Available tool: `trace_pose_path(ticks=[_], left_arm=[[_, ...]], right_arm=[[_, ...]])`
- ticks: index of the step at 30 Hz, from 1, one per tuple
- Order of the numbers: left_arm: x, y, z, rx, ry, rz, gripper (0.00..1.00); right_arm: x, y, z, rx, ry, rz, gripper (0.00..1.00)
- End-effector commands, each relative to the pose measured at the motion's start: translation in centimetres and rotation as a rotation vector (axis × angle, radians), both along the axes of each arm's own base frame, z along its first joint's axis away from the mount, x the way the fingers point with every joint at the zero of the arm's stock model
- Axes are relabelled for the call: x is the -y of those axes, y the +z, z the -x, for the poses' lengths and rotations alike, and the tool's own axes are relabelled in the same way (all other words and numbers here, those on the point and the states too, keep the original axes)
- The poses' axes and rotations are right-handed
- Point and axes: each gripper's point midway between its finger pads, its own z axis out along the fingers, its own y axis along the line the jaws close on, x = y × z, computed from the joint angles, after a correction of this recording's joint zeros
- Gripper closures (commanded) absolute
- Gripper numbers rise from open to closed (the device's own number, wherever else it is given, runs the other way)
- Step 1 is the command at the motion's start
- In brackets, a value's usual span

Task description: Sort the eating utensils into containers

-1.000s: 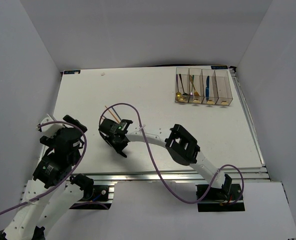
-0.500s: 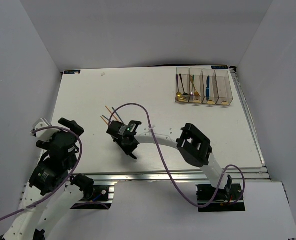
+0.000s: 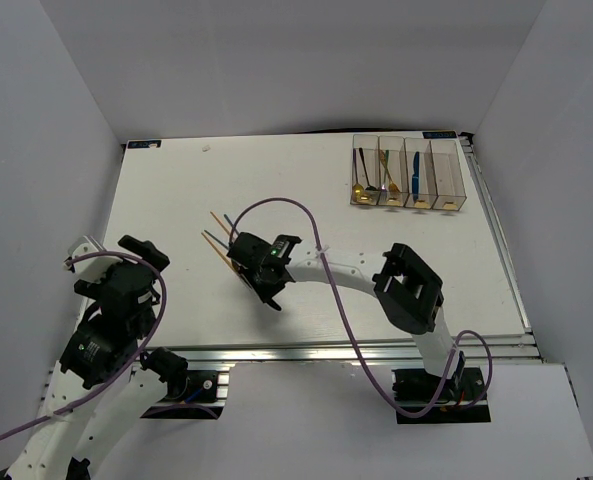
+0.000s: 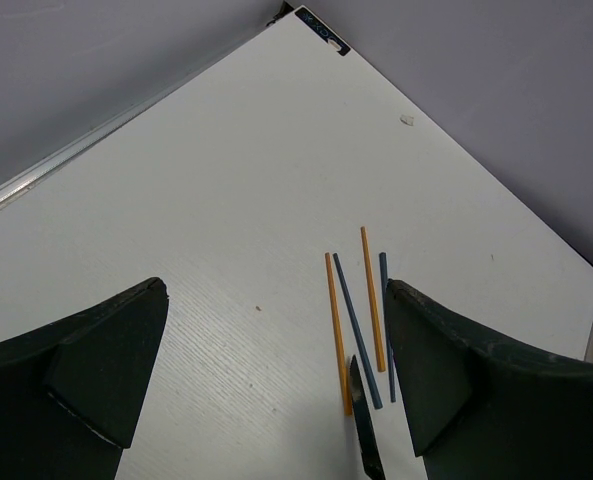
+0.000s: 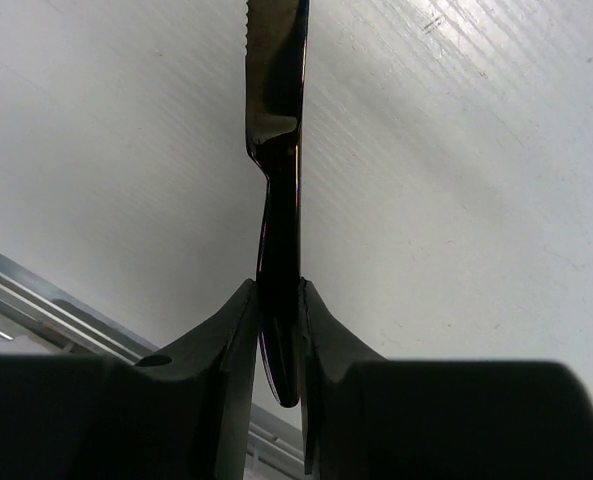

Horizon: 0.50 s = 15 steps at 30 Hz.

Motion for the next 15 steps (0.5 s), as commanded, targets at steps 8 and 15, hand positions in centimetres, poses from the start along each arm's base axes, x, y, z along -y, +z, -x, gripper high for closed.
trace_pose_path(ticks=[8,15], left_arm=[[1.1,-0.7,-0.9,-0.039,-0.041,-0.014,0.02],[5.9,-3.9,-2.8,-0.189,-0.208,0.086,0.02]], right_arm=[[0.9,4.0,-1.3,0.074,-0.045,-0.085,1.00],[1.6,2.3,-1.1,0.048,-0.046,-0.064,1.00]])
